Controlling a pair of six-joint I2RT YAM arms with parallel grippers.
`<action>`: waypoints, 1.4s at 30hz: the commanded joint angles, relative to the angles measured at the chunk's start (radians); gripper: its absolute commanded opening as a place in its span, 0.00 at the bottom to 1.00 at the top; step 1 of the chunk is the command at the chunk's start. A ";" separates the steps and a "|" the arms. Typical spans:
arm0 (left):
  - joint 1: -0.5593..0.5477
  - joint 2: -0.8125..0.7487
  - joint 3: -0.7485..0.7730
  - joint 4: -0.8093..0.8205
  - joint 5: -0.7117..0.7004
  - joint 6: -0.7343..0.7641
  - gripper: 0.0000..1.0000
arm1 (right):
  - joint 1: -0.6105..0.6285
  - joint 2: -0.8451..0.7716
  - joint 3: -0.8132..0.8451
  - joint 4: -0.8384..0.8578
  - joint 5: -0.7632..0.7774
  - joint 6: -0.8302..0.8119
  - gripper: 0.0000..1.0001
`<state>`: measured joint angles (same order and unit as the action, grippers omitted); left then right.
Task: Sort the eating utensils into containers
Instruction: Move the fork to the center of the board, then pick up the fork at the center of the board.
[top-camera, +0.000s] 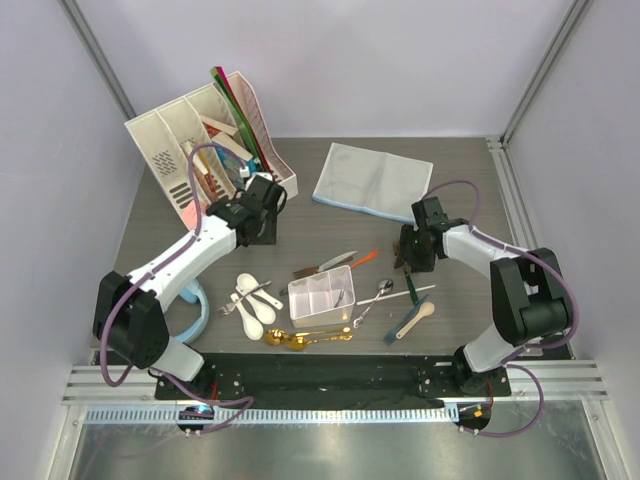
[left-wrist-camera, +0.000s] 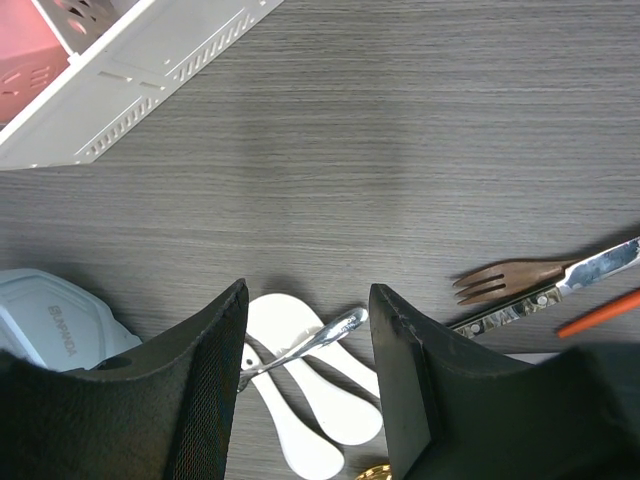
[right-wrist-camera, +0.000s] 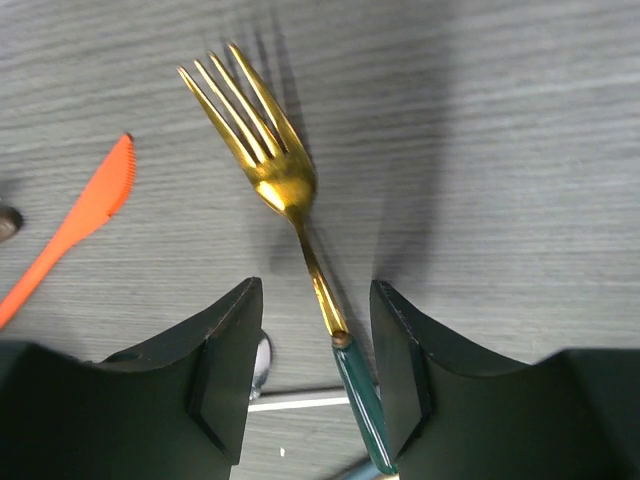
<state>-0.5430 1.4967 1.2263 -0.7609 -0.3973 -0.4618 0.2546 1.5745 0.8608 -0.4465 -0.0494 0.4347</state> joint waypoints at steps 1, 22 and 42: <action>-0.008 0.002 0.018 -0.006 -0.044 0.014 0.52 | 0.020 0.070 -0.003 0.029 -0.001 -0.007 0.52; -0.018 0.008 0.022 -0.018 -0.054 0.017 0.53 | 0.146 0.217 0.050 -0.070 0.234 -0.019 0.18; -0.021 0.000 0.018 -0.014 -0.064 0.003 0.53 | 0.153 -0.180 0.167 -0.176 0.249 -0.051 0.01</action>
<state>-0.5625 1.5105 1.2263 -0.7799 -0.4362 -0.4591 0.4004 1.5547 0.9520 -0.5842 0.1997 0.4057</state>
